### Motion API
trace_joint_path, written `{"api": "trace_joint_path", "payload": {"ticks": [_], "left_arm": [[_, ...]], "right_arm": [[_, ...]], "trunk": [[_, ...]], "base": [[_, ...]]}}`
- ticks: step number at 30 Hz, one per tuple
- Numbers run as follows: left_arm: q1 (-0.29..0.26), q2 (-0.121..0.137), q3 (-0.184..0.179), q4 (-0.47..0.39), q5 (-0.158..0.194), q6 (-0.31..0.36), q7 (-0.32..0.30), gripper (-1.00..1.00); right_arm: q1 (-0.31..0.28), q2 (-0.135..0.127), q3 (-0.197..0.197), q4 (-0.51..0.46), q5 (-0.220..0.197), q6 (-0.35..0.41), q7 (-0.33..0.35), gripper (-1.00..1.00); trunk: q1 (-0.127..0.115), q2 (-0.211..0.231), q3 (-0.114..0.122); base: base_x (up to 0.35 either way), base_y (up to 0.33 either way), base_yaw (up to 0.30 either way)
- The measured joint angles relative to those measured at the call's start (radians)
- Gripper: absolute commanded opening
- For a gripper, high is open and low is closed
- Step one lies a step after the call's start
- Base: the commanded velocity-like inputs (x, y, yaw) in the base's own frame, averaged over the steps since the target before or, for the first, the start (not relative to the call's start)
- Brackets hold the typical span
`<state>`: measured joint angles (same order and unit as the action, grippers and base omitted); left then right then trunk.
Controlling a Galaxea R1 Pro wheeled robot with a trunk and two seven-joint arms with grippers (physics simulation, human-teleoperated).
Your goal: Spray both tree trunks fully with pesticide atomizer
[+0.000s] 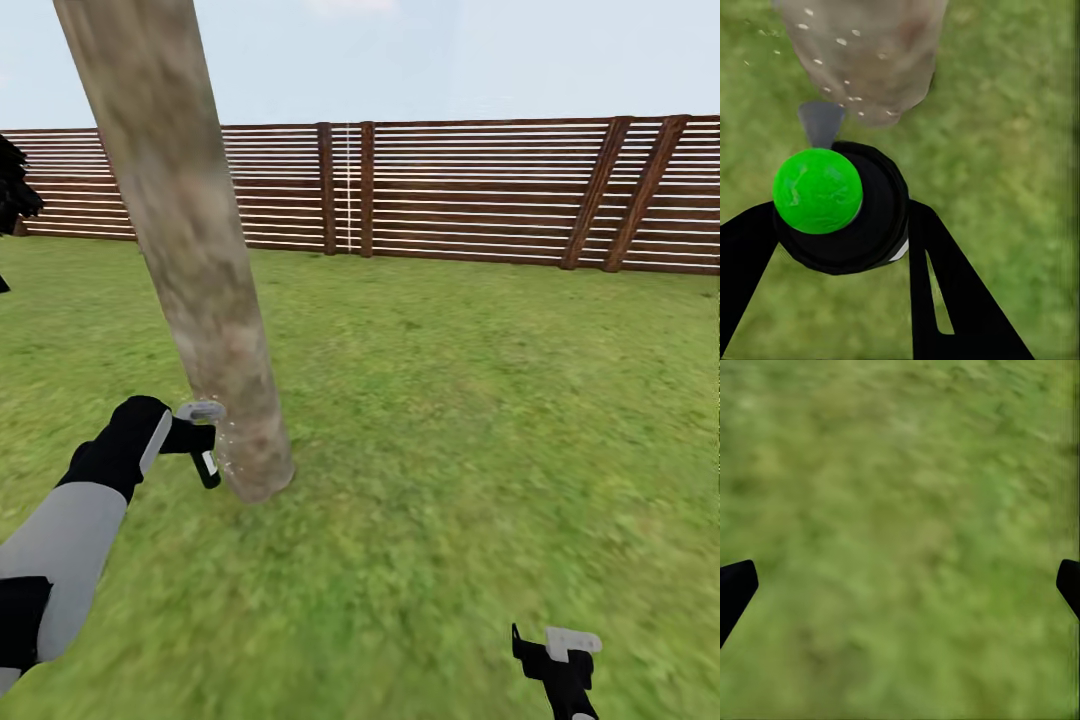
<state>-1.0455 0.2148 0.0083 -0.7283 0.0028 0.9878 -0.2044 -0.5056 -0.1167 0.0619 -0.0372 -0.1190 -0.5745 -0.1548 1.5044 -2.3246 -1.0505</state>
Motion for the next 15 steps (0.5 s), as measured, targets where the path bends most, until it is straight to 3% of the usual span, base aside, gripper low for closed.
{"api": "trace_joint_path", "payload": {"ticks": [10,15], "left_arm": [[0.031,0.000,0.005,0.010,0.000,-0.011,0.013,-1.00],[0.037,0.000,0.008,0.023,-0.001,-0.015,0.058,-1.00]], "right_arm": [[0.000,0.005,0.001,0.000,0.000,0.000,0.000,1.00],[0.000,0.005,0.001,0.000,0.000,-0.001,0.001,1.00]], "trunk": [[0.000,0.000,0.000],[0.000,0.000,0.000]], "base": [[0.000,-0.277,0.245],[0.000,-0.277,0.027]]}}
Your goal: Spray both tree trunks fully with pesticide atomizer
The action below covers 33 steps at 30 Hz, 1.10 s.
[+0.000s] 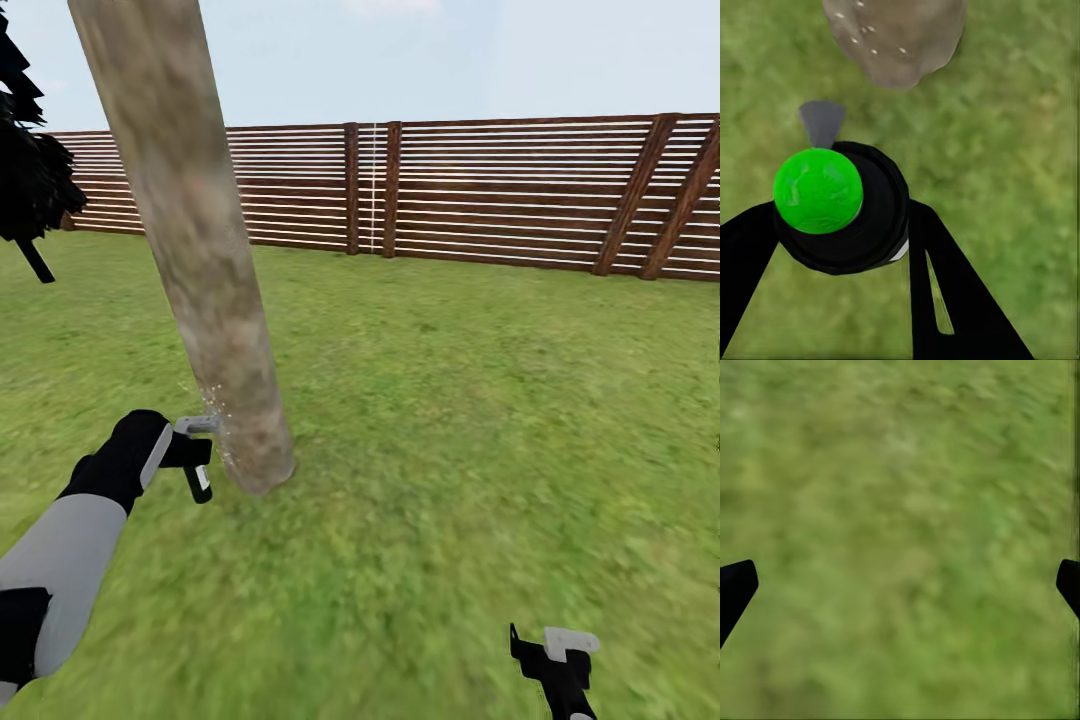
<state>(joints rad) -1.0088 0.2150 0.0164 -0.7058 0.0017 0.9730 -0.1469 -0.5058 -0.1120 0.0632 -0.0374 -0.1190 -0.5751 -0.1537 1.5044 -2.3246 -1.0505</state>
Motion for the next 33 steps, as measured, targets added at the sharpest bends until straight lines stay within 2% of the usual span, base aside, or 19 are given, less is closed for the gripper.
{"api": "trace_joint_path", "payload": {"ticks": [13,26,33], "left_arm": [[0.009,-0.009,0.002,-0.003,0.002,-0.001,0.009,-1.00],[0.010,-0.006,0.002,-0.012,0.002,0.000,0.009,-1.00],[0.011,-0.006,0.002,-0.011,0.001,-0.001,0.009,-1.00]], "right_arm": [[0.000,0.000,0.000,0.000,0.000,-0.001,0.001,1.00],[0.000,0.001,0.000,0.001,0.000,0.000,0.001,1.00],[0.000,0.000,0.000,0.000,0.000,0.000,0.001,1.00]], "trunk": [[0.000,0.000,0.000],[0.000,0.000,0.000],[0.000,0.000,0.000]], "base": [[0.130,-0.254,0.004],[0.179,-0.234,0.250],[0.093,-0.252,0.030]]}}
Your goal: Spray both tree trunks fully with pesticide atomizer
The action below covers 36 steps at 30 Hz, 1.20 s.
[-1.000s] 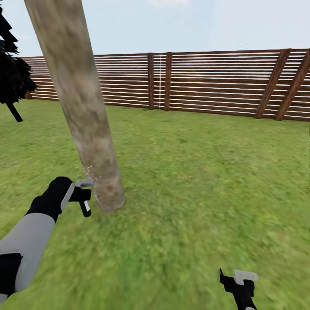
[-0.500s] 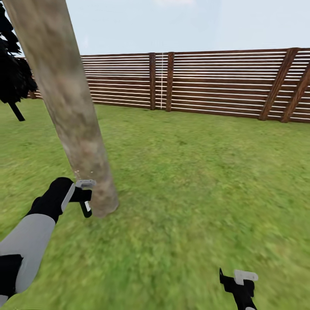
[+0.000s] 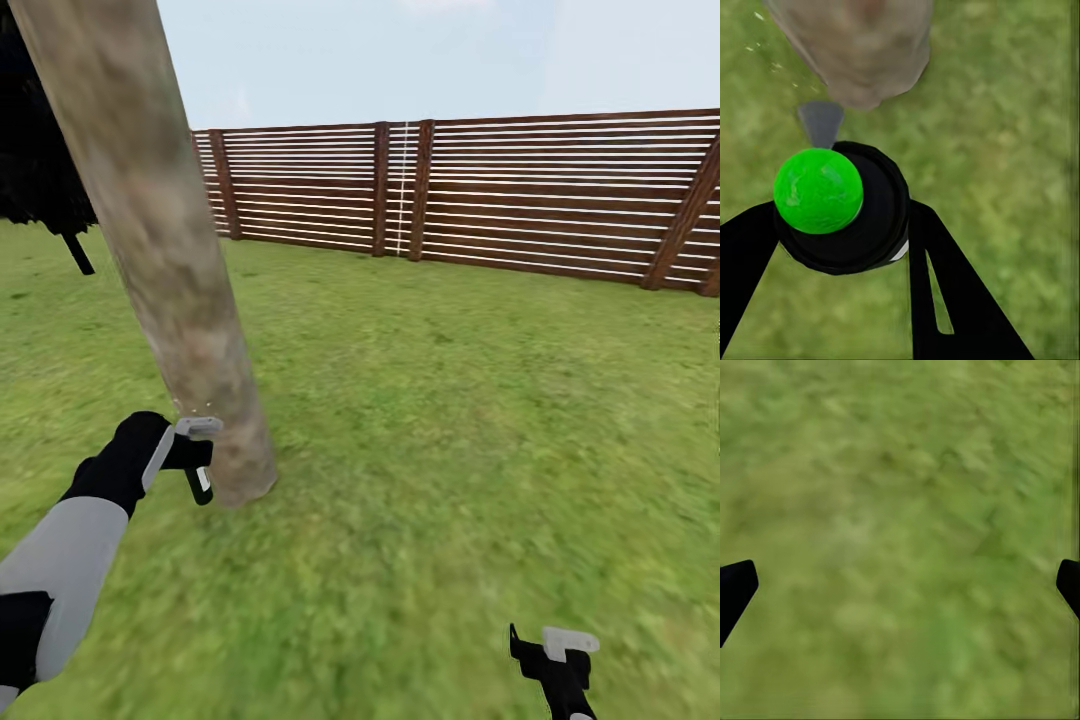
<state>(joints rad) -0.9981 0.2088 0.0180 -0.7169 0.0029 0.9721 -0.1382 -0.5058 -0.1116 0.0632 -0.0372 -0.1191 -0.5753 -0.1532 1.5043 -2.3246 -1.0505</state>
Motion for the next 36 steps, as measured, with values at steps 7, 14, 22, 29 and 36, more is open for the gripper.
{"api": "trace_joint_path", "payload": {"ticks": [7,14,22,29,36], "left_arm": [[0.000,0.001,0.000,0.007,-0.001,0.000,0.000,-1.00],[0.094,0.049,0.037,0.024,-0.010,-0.055,0.000,-1.00],[0.126,-0.038,0.046,0.063,0.005,-0.151,0.000,-1.00],[0.183,0.091,0.048,0.065,-0.011,-0.157,0.010,-1.00],[0.204,0.013,0.046,0.135,-0.007,-0.247,0.114,-1.00]], "right_arm": [[0.000,0.000,0.000,0.000,0.000,0.000,0.000,1.00],[0.000,0.001,0.000,0.000,0.000,0.000,0.000,1.00],[0.000,0.001,0.000,0.000,0.001,0.000,0.000,1.00],[0.000,0.001,0.000,0.000,0.002,0.001,0.000,1.00],[0.000,0.001,0.001,0.000,0.003,0.001,0.000,1.00]], "trunk": [[0.000,0.000,0.000],[0.000,0.000,0.000],[0.000,0.000,0.000],[0.000,0.000,0.000],[0.000,0.000,0.000]], "base": [[0.001,-0.273,0.032],[0.039,-0.267,0.263],[0.228,-0.181,0.050],[0.026,-0.012,0.000],[0.000,0.000,0.000]]}}
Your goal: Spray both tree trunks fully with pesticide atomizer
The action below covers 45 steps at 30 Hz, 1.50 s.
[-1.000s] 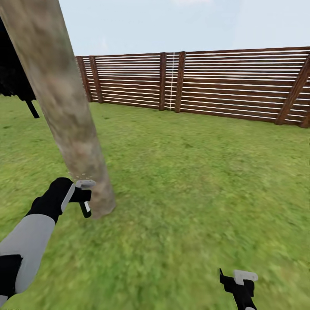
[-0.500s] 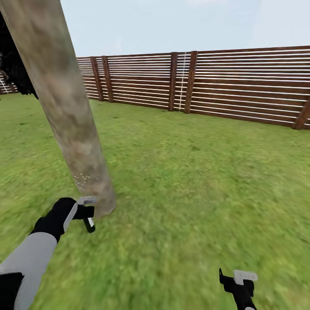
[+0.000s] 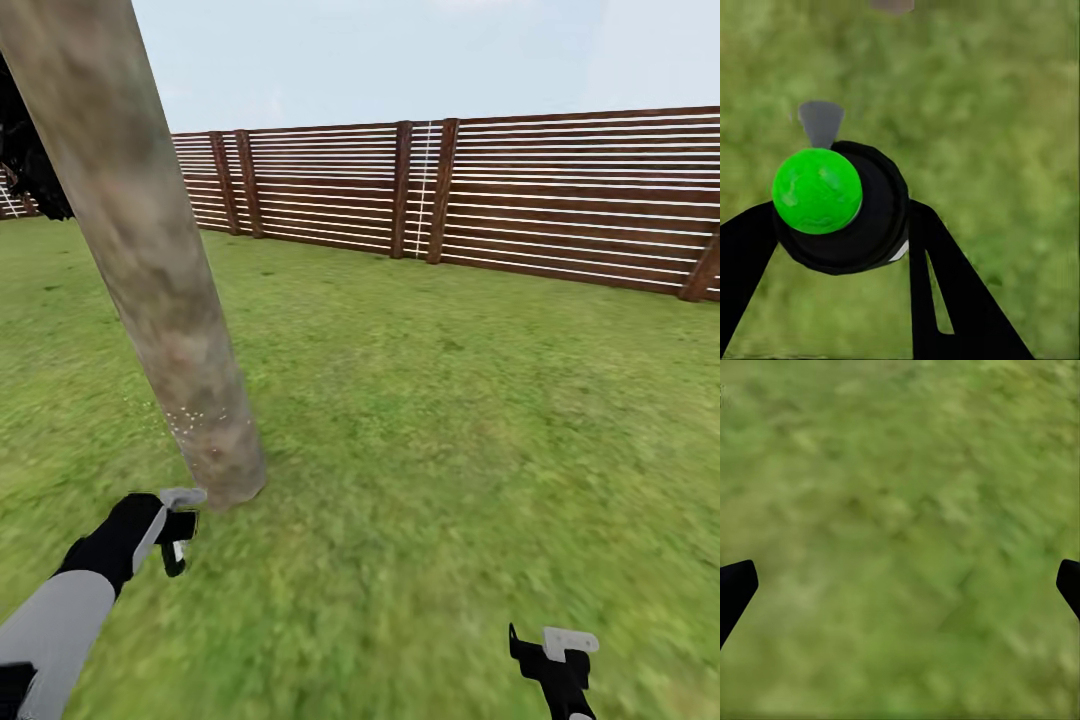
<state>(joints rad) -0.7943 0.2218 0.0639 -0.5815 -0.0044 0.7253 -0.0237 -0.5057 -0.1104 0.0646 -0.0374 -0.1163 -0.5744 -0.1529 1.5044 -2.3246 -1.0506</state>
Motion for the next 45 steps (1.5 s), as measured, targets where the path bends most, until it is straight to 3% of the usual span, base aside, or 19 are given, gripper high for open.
{"api": "trace_joint_path", "payload": {"ticks": [2,4,5,9,14,19,38,45], "left_arm": [[0.000,0.016,0.003,0.029,0.002,-0.011,0.022,-1.00],[0.000,0.056,0.003,0.087,0.009,-0.017,0.033,-1.00],[0.000,0.053,0.002,0.101,0.023,-0.018,0.033,-1.00],[0.000,-0.013,0.005,0.112,0.026,-0.014,0.028,-1.00],[0.000,-0.004,0.002,0.083,0.018,-0.013,0.030,-1.00],[0.000,-0.014,0.006,0.017,0.016,-0.013,0.042,-1.00],[0.000,-0.016,0.007,0.011,0.019,-0.021,0.032,-1.00],[0.000,-0.019,0.004,0.011,0.037,-0.075,0.035,-1.00]], "right_arm": [[0.000,0.000,0.000,0.001,0.000,0.000,0.000,1.00],[0.000,-0.001,-0.001,0.001,0.000,0.000,0.000,1.00],[0.000,-0.001,0.000,0.001,0.000,0.000,0.000,1.00],[0.000,-0.002,-0.001,0.002,0.000,0.001,0.001,1.00],[0.000,-0.002,0.000,0.002,0.000,0.001,0.001,1.00],[0.000,-0.001,0.000,0.002,0.000,0.000,0.000,1.00],[0.000,0.000,0.000,0.000,0.000,-0.001,0.000,1.00],[0.000,0.000,0.000,0.001,0.000,-0.001,0.000,1.00]], "trunk": [[0.000,0.000,0.000],[0.000,0.000,0.000],[0.000,0.000,0.000],[0.000,0.000,0.000],[0.000,0.000,0.000],[0.000,0.000,0.000],[0.000,0.000,0.000],[0.000,0.000,0.000]], "base": [[0.000,0.000,0.000],[0.000,0.000,0.000],[0.000,0.000,0.000],[0.000,0.000,0.000],[0.053,-0.037,0.000],[0.228,-0.166,0.082],[0.025,-0.269,0.078],[0.006,-0.154,0.256]]}}
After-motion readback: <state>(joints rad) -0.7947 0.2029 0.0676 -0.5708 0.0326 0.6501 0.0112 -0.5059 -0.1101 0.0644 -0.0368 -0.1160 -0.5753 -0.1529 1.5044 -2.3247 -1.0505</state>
